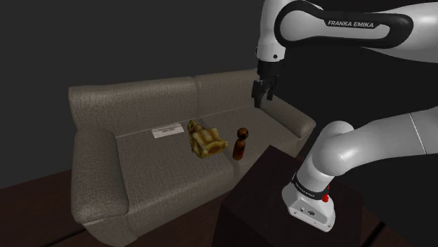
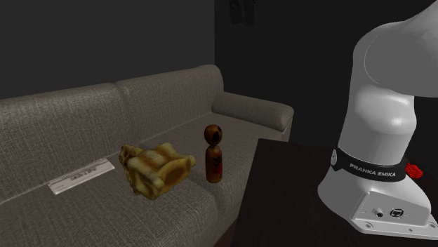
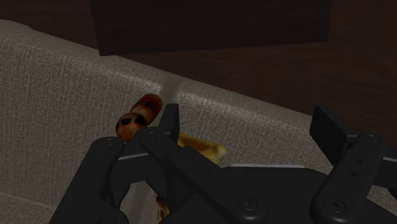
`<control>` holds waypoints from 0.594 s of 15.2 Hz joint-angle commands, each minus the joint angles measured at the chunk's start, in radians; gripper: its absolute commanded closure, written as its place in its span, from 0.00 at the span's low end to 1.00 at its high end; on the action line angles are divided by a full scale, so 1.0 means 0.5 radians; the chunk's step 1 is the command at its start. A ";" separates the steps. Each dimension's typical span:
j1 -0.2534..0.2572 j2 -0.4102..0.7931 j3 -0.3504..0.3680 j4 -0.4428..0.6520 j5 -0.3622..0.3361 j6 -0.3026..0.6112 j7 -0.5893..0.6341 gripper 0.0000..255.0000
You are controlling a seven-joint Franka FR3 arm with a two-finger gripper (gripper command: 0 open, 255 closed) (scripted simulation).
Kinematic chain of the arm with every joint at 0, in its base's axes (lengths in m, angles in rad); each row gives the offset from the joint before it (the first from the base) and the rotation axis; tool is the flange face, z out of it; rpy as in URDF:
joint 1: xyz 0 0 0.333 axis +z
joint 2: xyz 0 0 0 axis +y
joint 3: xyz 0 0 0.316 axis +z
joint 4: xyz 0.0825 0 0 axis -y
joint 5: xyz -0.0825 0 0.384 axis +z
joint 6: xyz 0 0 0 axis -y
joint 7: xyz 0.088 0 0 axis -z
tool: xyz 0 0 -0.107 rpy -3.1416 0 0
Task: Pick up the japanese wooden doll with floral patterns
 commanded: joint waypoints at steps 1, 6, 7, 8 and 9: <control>0.000 0.000 0.000 0.000 0.000 0.000 0.000 0.00; -0.110 0.017 -0.059 -0.296 -0.016 0.437 0.083 0.00; -0.134 0.031 -0.071 -0.348 -0.019 0.529 0.099 0.00; -0.157 0.049 -0.083 -0.398 -0.021 0.622 0.114 0.00; -0.179 0.071 -0.096 -0.446 -0.024 0.717 0.129 0.00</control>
